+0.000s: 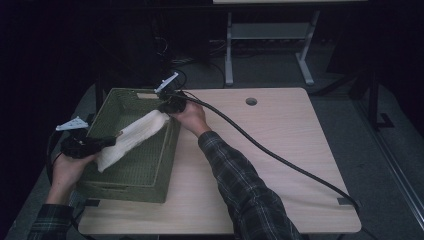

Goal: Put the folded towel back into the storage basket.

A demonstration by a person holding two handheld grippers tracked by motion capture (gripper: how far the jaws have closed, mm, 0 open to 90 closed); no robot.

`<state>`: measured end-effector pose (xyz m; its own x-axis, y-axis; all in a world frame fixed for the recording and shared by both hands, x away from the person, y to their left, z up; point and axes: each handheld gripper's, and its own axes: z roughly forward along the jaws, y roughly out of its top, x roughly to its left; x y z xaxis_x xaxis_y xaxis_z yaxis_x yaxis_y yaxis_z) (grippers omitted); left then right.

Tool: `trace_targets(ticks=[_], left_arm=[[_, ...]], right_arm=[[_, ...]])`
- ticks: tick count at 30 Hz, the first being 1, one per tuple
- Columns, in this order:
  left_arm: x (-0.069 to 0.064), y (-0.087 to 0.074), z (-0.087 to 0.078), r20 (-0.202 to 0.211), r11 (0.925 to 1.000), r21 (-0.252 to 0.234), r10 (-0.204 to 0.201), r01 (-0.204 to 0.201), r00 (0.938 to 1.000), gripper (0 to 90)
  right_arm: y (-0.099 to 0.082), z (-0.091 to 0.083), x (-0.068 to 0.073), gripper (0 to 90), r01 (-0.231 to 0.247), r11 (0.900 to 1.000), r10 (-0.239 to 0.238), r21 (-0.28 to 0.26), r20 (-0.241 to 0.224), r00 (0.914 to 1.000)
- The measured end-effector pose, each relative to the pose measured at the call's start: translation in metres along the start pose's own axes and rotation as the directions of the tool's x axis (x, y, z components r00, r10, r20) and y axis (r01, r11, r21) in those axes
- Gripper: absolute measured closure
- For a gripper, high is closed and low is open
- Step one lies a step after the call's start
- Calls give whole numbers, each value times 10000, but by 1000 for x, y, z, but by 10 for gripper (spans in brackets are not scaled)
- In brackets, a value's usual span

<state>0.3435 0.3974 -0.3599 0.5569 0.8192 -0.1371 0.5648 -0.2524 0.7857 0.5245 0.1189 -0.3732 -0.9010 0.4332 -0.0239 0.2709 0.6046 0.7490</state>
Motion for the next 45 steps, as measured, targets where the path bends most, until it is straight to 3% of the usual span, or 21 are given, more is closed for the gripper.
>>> trace_targets(ticks=[10,17,21,33,38,45], left_arm=[[4,0,1,-63,9999,148,-35,36,10000,845],[6,-1,2,-276,9996,237,-137,143,9995,811],[8,-2,1,-581,9997,232,-26,39,9983,706],[2,5,-4,-659,9998,-177,117,-129,9978,481],[-1,8,-4,-646,9996,-221,145,-159,9978,472],[-11,12,-3,-585,9990,-418,116,-141,9982,443]], right_arm=[[-3,6,1,859,-145,9999,146,56,-119,9998],[-5,9,-1,858,3,10000,-3,-9,-185,9998],[-5,10,0,859,-275,9996,276,13,-300,9992],[-4,11,0,850,-332,9994,332,-5,-289,9990],[-4,11,-2,673,-591,9982,589,-80,-225,9980],[-4,-4,-4,561,-773,9960,767,-455,-145,9969]])
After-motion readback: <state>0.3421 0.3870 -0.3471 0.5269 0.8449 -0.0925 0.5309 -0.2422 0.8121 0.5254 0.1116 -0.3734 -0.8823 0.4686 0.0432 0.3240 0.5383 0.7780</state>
